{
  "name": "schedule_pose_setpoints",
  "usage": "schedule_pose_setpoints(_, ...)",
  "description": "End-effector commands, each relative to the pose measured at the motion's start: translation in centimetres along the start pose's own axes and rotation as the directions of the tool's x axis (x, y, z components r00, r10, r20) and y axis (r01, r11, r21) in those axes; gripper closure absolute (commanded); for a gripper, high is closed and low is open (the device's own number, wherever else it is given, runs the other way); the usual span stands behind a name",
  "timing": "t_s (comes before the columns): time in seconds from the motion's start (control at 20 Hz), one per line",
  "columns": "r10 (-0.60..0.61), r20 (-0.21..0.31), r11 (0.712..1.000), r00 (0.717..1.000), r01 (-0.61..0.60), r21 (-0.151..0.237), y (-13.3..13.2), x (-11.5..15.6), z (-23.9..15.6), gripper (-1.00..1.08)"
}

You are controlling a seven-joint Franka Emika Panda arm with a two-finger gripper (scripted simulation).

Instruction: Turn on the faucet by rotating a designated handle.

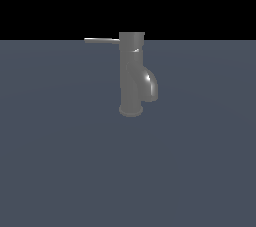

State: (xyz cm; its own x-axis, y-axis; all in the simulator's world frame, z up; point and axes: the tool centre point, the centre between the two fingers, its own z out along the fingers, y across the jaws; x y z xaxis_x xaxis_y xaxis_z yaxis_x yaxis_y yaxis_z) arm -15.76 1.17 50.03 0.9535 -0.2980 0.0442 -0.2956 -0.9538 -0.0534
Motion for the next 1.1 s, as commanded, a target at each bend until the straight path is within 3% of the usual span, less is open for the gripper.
schedule_pose_setpoints(0.0,0.058,0.007,0.998,0.998,-0.058,0.007,-0.8,1.4,0.6,1.08)
schedule_pose_setpoints(0.5,0.288,0.035,0.957,0.957,-0.289,0.012,-4.2,6.6,4.0,1.08)
schedule_pose_setpoints(1.05,0.526,0.049,0.85,0.849,-0.526,-0.011,-8.1,11.6,8.9,1.08)
